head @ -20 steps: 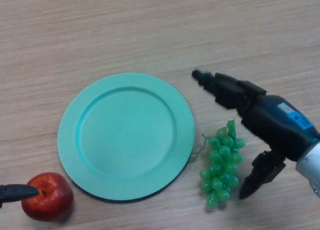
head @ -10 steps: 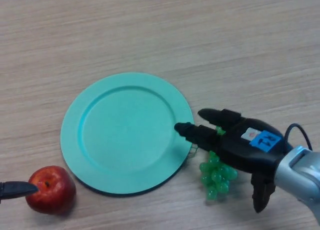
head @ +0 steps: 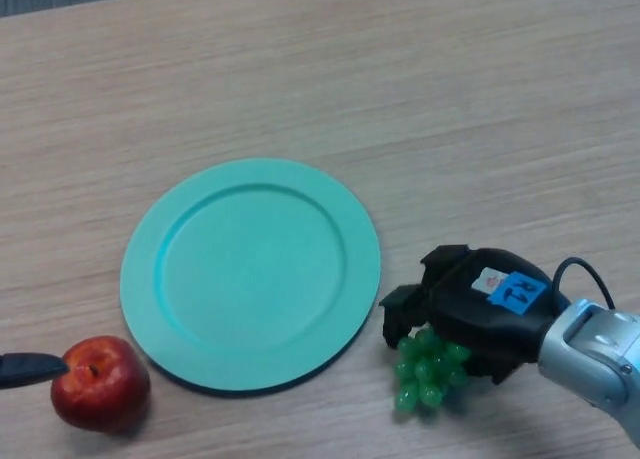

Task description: Pick up the green grapes and place it on the plate

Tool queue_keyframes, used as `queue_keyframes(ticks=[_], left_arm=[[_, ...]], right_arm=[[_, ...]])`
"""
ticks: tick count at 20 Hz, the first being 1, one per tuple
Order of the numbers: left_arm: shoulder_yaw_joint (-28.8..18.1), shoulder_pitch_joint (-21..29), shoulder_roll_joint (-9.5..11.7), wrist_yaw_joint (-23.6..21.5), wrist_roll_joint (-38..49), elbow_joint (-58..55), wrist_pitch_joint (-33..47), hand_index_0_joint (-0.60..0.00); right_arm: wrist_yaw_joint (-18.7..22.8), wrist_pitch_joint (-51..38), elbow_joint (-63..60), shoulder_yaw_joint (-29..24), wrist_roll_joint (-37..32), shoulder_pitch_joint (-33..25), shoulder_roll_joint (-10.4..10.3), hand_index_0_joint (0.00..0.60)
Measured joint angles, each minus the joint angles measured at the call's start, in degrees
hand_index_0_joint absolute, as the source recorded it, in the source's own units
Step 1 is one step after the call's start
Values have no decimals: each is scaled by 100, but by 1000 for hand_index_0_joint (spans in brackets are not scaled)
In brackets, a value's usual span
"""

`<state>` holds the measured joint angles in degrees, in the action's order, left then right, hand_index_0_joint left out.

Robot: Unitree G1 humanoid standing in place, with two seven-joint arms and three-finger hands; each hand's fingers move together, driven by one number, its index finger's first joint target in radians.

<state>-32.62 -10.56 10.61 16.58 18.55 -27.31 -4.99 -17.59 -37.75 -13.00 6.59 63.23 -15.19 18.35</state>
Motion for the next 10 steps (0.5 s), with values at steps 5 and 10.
queue_keyframes(ticks=[5, 10], left_arm=[[2, -2, 0, 0, 0, 93, 33, 0], [11, 13, 0, -3, 1, 100, 43, 0]], right_arm=[[-798, -30, 773, -19, 132, -12, 179, 600], [-1703, 699, 1888, -66, -465, -739, -188, 600]])
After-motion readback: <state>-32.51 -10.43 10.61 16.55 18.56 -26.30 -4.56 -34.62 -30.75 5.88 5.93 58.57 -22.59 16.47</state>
